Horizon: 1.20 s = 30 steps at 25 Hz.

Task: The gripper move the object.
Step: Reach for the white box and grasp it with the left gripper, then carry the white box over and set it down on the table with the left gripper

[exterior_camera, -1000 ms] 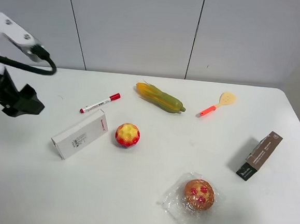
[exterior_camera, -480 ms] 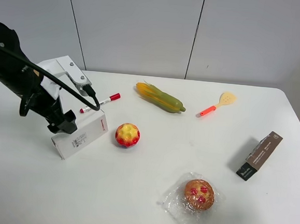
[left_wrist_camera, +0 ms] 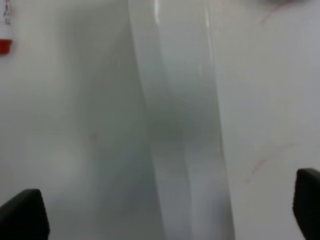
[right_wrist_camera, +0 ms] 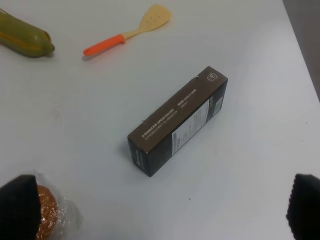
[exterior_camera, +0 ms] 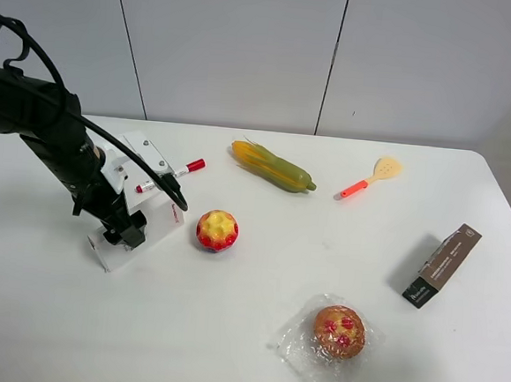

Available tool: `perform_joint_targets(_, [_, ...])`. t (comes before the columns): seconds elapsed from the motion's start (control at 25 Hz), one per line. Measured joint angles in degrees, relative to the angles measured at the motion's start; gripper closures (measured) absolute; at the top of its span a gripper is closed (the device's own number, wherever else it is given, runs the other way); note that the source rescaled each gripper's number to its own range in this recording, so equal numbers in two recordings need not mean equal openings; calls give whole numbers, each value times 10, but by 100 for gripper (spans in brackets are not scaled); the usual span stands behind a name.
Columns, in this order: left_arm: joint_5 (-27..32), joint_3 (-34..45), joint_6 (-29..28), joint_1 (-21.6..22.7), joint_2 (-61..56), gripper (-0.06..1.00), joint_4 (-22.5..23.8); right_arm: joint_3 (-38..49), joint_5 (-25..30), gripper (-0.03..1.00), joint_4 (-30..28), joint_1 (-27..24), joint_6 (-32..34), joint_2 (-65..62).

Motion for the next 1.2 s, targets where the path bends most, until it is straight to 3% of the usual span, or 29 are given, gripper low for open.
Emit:
perform_joint_targets(0.44, [-52, 0, 2, 0, 75, -6, -1, 0, 0, -3, 0, 0, 0, 0])
perform_joint_targets(0.52, [-53, -1, 2, 0, 81, -1, -1, 0, 0, -3, 0, 0, 0, 0])
perform_joint_targets(0.64, [-53, -1, 2, 0, 82, 21, -3, 0, 0, -3, 0, 0, 0, 0])
perform_joint_targets(0.76, [-43, -1, 0, 0, 82, 62, -14, 0, 0, -3, 0, 0, 0, 0])
perform_joint_targets(0.88, [-24, -1, 0, 0, 82, 90, -17, 0, 0, -3, 0, 0, 0, 0])
perform_joint_targets(0.96, [-15, -1, 0, 0, 81, 94, -18, 0, 0, -3, 0, 0, 0, 0])
perform_joint_targets(1.2, [-2, -1, -11, 0, 48, 94, -19, 0, 0, -3, 0, 0, 0, 0])
